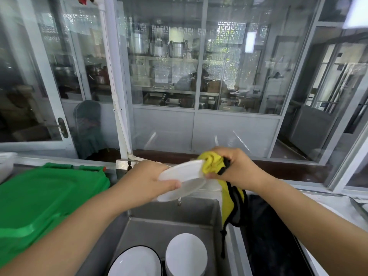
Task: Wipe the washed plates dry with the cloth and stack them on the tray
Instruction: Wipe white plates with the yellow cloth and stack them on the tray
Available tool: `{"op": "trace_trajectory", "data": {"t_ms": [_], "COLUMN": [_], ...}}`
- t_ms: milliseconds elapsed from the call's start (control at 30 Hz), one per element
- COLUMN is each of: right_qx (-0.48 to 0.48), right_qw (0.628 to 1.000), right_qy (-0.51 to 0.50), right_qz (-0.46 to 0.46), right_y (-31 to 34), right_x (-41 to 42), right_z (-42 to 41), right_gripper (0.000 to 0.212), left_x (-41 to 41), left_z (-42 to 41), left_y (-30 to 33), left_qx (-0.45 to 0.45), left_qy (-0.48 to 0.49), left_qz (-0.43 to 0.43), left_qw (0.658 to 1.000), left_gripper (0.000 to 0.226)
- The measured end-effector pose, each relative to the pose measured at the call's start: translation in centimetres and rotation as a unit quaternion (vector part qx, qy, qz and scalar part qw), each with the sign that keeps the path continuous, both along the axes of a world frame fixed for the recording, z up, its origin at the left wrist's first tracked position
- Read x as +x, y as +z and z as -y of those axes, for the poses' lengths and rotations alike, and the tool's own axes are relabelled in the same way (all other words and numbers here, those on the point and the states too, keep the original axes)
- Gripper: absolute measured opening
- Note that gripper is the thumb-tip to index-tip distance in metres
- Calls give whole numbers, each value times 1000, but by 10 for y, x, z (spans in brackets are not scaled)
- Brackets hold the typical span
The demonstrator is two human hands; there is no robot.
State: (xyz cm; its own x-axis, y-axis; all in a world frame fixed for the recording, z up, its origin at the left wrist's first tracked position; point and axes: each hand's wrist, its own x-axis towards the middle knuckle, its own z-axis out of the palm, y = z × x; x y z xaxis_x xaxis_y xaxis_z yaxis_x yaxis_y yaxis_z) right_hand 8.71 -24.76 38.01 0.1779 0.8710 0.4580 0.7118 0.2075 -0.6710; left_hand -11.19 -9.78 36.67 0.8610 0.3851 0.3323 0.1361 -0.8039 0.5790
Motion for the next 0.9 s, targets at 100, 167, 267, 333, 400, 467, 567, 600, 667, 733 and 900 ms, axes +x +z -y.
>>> {"op": "trace_trajectory", "data": {"t_ms": [100,167,267,333,400,467,567,600,667,733,900], "right_qx": [182,213,183,183,202,230,241,241,238,222,157], "right_qw": [975,963,962,947,925,908,905,913,930,939,936], "right_qy": [-120,-164,-169,-162,-160,-168,-162,-164,-188,-229,-304], "right_qz": [-39,24,115,209,278,309,312,287,208,127,76], "right_y": [-8,-18,-29,-30,-28,-25,-18,-15,-15,-21,-42], "right_x": [-4,-8,-17,-29,-41,-50,-47,-44,-34,-25,-17], "right_z": [-4,-8,-14,-18,-23,-28,-29,-29,-27,-25,-15], "right_gripper": [44,50,71,81,74,53,41,39,37,34,38], "left_x": [-2,0,6,10,13,14,14,12,9,6,1], "left_z": [-1,0,8,13,17,19,20,20,17,13,6], "left_y": [-7,-13,-16,-17,-16,-14,-14,-13,-11,-9,-5], "left_qx": [-213,-301,-360,-385,-402,-422,-441,-445,-461,-478,-510], "left_qy": [21,23,19,16,15,0,-10,-5,7,35,89], "left_qz": [92,130,161,173,180,195,215,219,238,270,336], "left_qw": [972,945,919,906,898,885,871,868,855,835,787], "left_gripper": [44,42,17,15,15,16,23,23,25,30,16]}}
